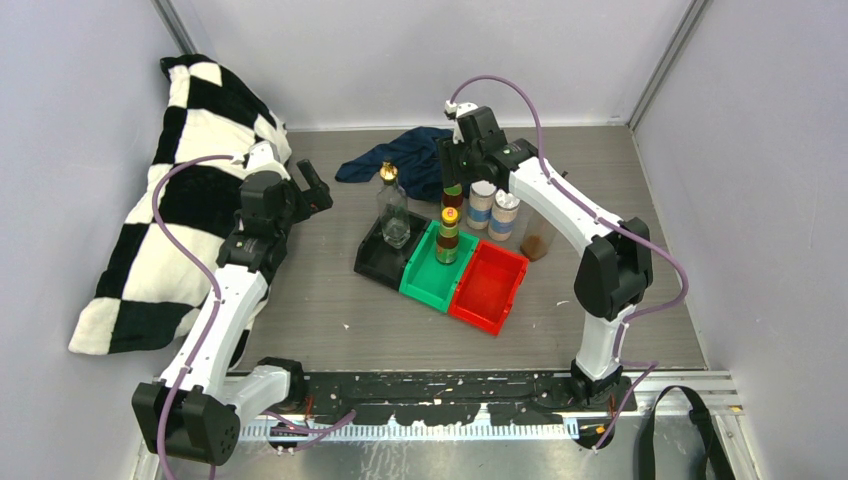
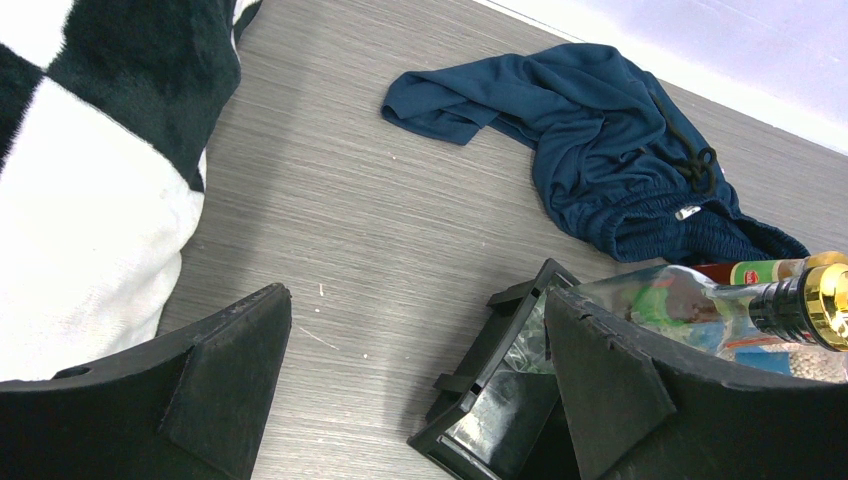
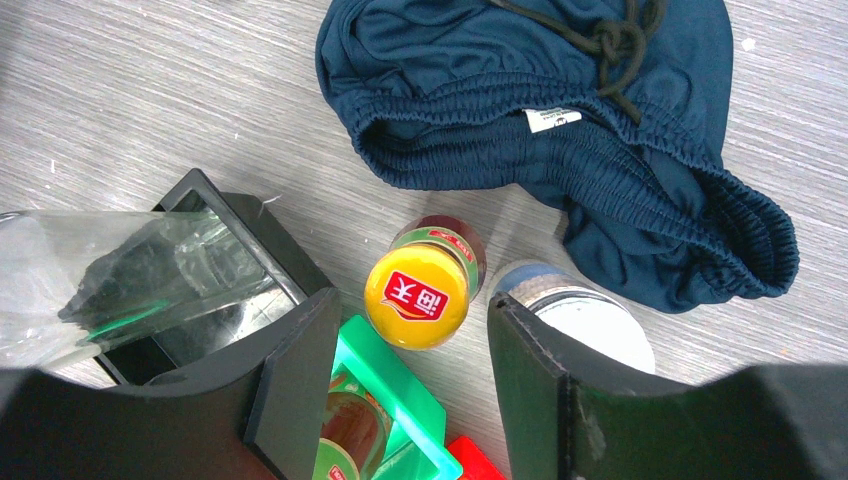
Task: Organize the condiment bottles
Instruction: Pick up the bottle from the center of the board.
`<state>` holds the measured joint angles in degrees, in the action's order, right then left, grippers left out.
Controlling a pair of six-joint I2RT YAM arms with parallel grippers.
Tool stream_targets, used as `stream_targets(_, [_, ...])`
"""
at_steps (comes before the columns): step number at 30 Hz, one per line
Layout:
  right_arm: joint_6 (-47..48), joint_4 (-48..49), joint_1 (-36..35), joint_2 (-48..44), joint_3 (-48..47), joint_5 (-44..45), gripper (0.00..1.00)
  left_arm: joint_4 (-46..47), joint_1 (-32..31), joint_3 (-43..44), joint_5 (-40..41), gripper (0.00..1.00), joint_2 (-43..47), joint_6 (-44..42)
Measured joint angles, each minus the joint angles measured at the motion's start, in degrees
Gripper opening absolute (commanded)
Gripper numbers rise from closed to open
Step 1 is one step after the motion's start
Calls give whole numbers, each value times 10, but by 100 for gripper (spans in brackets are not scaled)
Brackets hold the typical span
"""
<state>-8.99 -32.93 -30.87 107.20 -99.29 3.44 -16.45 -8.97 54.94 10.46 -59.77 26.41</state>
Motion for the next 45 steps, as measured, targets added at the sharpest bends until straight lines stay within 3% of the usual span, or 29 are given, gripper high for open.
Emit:
stream_targets(10, [0,1,0,6,0,-3,51,0,0,0,0,98,0,0])
stream_targets(12, [0,1,0,8,0,-4,44,0,0,0,0,98,0,0])
stream_targets(16, [1,1,0,10,0,-5,19,0,0,0,0,98,0,0])
stream_targets(23, [2,1,0,10,0,-5,1,0,0,0,0,98,0,0])
stream_targets(45, [3,1,0,10,0,-2,1,0,0,0,0,98,0,2])
